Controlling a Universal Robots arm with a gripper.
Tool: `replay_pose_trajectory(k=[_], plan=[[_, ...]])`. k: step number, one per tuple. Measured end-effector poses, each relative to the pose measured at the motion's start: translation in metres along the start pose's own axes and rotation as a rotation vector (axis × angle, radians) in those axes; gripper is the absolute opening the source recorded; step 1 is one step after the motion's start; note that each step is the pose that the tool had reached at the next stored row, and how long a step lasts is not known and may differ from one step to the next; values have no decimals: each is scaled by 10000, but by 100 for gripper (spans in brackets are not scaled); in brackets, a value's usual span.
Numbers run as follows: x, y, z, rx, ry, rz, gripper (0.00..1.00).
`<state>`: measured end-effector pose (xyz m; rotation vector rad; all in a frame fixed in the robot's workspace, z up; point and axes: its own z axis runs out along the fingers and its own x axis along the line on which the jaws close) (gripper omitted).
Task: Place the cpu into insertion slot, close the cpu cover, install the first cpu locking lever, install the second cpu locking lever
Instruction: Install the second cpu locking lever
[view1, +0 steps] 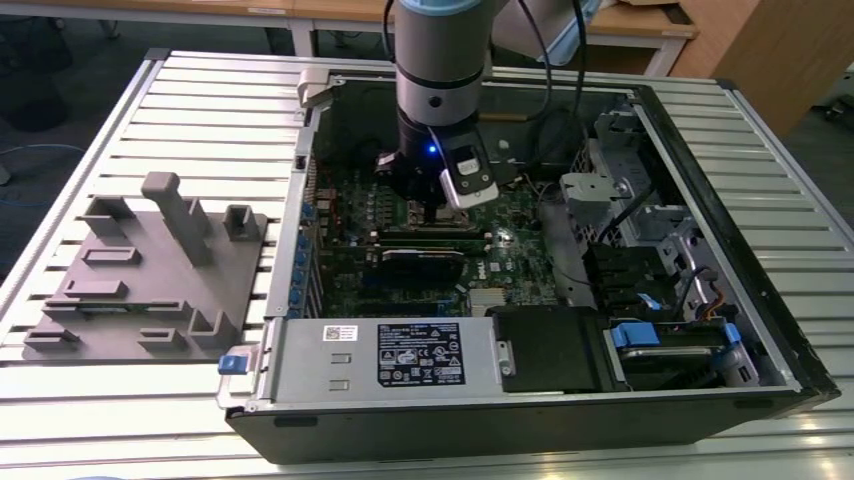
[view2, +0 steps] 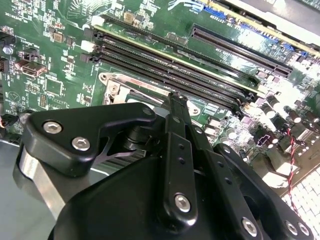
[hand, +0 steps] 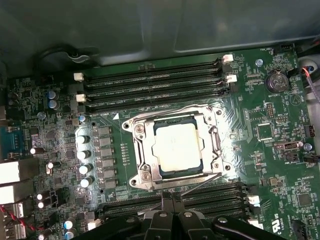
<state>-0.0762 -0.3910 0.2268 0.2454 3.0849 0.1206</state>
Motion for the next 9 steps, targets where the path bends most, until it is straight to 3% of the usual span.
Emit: replay_pose_trajectory(k=[9], plan=[[0,-1,18,-5,-1,0,11]])
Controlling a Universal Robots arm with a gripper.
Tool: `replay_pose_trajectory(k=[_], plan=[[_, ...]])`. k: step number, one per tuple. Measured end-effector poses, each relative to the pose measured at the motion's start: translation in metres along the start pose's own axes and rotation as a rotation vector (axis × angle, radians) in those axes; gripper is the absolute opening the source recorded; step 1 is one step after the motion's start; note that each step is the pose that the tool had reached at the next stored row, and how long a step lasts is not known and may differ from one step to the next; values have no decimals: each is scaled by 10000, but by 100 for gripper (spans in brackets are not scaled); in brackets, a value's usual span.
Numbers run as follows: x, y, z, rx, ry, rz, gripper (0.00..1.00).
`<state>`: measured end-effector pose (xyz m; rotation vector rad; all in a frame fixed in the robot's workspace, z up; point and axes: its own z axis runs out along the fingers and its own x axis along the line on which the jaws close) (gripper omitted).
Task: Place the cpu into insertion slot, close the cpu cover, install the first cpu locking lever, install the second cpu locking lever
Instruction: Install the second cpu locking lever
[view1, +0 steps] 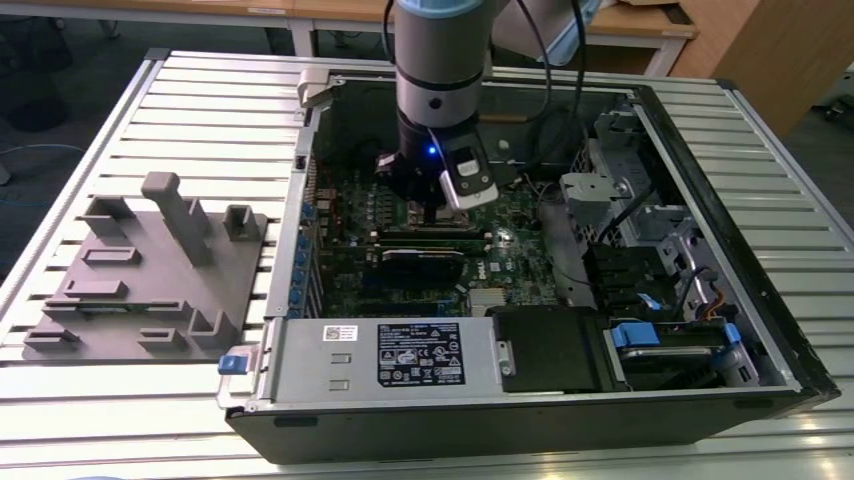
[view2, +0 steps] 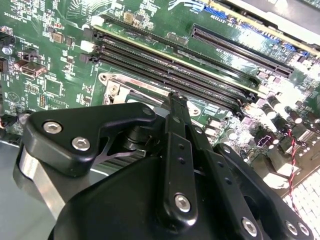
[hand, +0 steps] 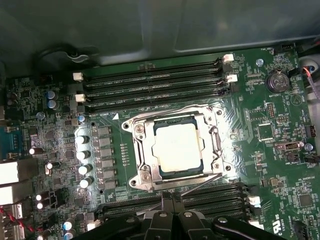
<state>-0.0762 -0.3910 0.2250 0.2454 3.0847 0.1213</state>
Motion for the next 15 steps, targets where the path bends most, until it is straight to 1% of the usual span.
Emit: replay_pose_trajectory(k=[4,11,15], plan=[[1,-2,21,3,1,0,11],[1,-3,25,3,1,0,11],[2,-3,39,2,0,0,11]])
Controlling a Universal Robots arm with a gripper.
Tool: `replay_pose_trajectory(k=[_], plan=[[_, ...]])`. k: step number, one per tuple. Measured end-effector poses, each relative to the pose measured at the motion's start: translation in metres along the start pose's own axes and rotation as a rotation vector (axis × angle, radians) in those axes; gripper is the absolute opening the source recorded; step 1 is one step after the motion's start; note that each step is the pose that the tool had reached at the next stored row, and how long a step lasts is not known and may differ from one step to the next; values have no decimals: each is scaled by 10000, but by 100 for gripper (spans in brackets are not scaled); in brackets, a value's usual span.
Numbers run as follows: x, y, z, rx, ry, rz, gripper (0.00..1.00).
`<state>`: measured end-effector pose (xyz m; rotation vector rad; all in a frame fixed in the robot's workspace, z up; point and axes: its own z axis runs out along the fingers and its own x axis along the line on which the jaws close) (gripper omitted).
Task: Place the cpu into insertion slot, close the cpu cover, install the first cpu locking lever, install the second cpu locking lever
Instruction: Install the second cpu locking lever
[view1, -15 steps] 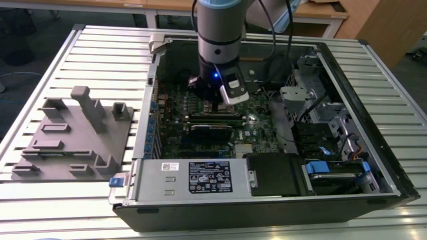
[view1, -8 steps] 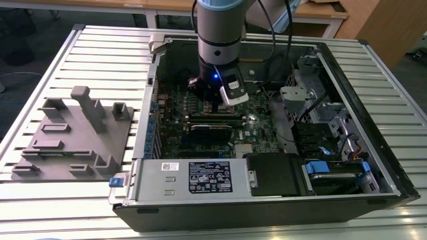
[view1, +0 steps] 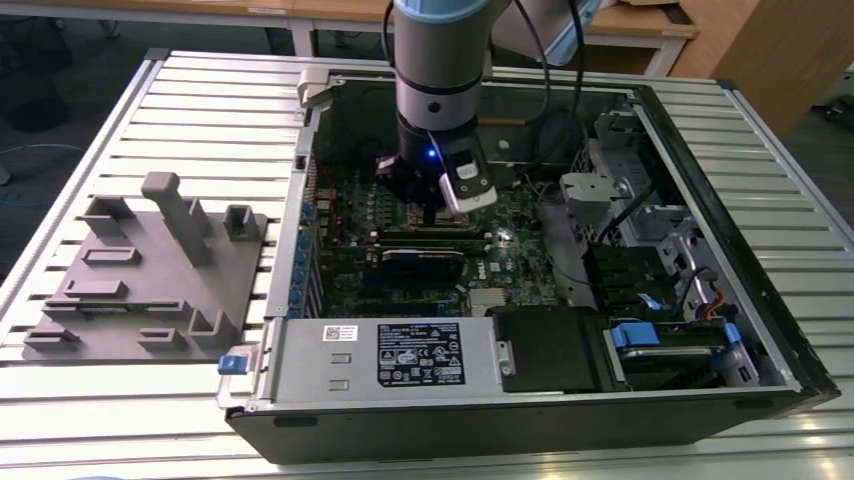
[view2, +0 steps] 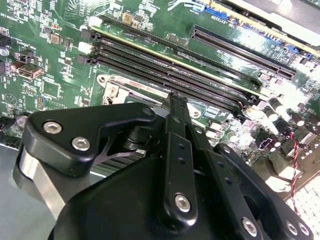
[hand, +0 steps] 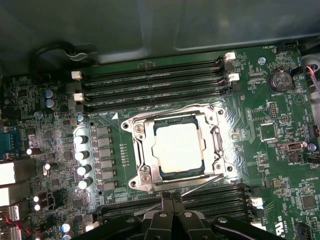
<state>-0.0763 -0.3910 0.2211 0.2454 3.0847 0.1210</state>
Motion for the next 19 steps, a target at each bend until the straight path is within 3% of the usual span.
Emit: replay_pose_trajectory(k=[19], plan=[[20,-9,44,-1,0,0,11]])
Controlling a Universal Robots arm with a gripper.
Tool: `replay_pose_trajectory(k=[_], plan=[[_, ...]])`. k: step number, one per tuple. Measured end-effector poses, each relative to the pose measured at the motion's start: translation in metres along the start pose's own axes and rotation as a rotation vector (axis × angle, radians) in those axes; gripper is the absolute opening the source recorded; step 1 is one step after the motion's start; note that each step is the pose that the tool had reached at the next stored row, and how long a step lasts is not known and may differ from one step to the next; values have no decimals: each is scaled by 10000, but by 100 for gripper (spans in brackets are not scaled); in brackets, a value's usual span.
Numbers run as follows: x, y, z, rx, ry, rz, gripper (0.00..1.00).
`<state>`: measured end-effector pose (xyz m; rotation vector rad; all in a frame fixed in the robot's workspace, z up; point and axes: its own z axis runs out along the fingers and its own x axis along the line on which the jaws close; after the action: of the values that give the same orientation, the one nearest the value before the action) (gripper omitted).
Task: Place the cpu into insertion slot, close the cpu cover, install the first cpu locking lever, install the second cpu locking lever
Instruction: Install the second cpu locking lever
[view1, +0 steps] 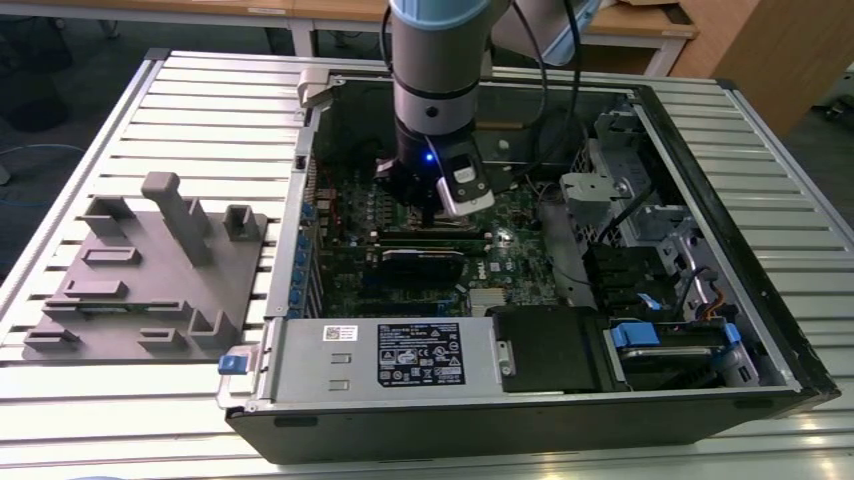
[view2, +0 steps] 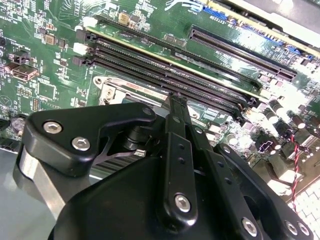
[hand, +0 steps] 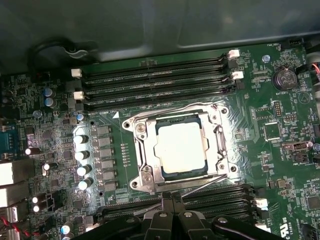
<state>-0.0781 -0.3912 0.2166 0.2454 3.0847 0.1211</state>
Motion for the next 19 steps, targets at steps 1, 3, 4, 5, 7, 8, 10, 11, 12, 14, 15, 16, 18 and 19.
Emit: replay_pose_trajectory(k=[1,3,4,5,7,8,10,11,12,14,15,16,18,19], plan=[[1,-1,2,0,0,0,11],[3,-2,7,1,0,0,11],[3,-3,10,2,0,0,11],[4,-3,12,2,1,0,11],[7,-4,13,4,1,0,11],[7,-4,16,3,1,0,11],[8,-5,22,0,0,0,11],[8,-6,25,1,1,0,11],[8,-6,29,2,1,0,11],[9,-8,36,2,1,1,11],[9,-8,38,2,1,1,11],[9,-9,40,3,1,0,11],[15,-12,44,1,-1,0,11],[20,-15,44,1,0,0,11]])
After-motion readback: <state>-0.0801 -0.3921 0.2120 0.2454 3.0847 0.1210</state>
